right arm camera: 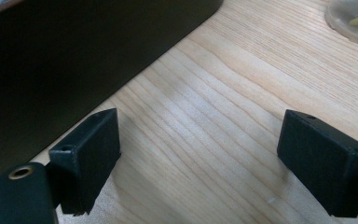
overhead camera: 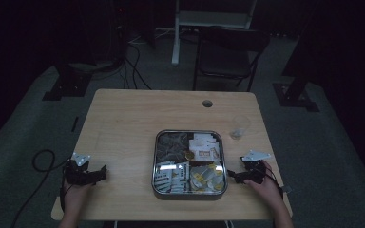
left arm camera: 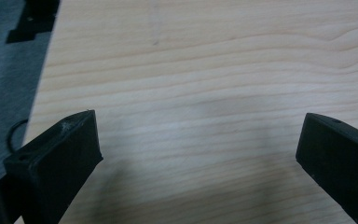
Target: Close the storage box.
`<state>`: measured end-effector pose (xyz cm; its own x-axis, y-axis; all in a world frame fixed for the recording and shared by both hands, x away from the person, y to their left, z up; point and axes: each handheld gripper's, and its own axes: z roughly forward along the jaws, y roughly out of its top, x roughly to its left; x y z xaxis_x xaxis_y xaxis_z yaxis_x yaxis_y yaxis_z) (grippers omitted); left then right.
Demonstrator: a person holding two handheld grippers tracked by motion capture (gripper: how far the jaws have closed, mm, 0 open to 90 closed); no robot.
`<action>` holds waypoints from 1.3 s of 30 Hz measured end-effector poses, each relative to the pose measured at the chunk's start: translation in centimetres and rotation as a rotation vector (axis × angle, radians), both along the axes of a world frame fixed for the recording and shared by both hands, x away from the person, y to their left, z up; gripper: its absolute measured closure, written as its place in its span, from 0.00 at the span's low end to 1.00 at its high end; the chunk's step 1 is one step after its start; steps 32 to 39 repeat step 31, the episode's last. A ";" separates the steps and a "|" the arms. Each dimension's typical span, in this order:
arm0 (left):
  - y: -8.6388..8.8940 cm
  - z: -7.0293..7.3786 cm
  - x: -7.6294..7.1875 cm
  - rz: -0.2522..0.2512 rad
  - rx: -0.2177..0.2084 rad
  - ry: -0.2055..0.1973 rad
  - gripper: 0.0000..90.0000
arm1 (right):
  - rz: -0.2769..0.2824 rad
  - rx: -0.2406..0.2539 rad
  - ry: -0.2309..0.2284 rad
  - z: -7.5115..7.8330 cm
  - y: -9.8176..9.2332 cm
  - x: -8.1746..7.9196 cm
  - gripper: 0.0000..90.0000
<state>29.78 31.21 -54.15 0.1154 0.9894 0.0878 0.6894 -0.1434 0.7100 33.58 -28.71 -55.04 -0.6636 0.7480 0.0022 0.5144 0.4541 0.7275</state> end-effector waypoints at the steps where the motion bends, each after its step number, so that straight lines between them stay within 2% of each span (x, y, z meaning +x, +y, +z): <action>1: 0.0 -0.1 -0.1 0.010 0.008 -0.001 0.00 | 0.000 0.000 0.000 0.0 0.0 0.0 0.14; 8: 0.2 -0.4 -0.4 0.029 0.012 0.002 0.00 | 0.000 0.000 0.000 0.0 0.0 0.0 0.14; 11: 0.2 -0.4 -0.4 0.011 0.008 0.005 0.00 | -0.001 0.000 0.000 0.0 0.0 0.0 0.14; 13: 0.1 -0.4 -0.4 -0.017 -0.008 0.016 0.00 | -0.001 0.000 0.000 0.0 0.0 0.0 0.14; 16: 0.4 -0.5 -0.2 -0.038 -0.072 0.048 0.00 | -0.001 0.000 0.001 0.0 0.0 0.0 0.14; 39: 0.4 -0.5 -0.2 -0.038 -0.074 0.048 0.00 | -0.001 0.000 0.001 0.0 0.0 0.0 0.14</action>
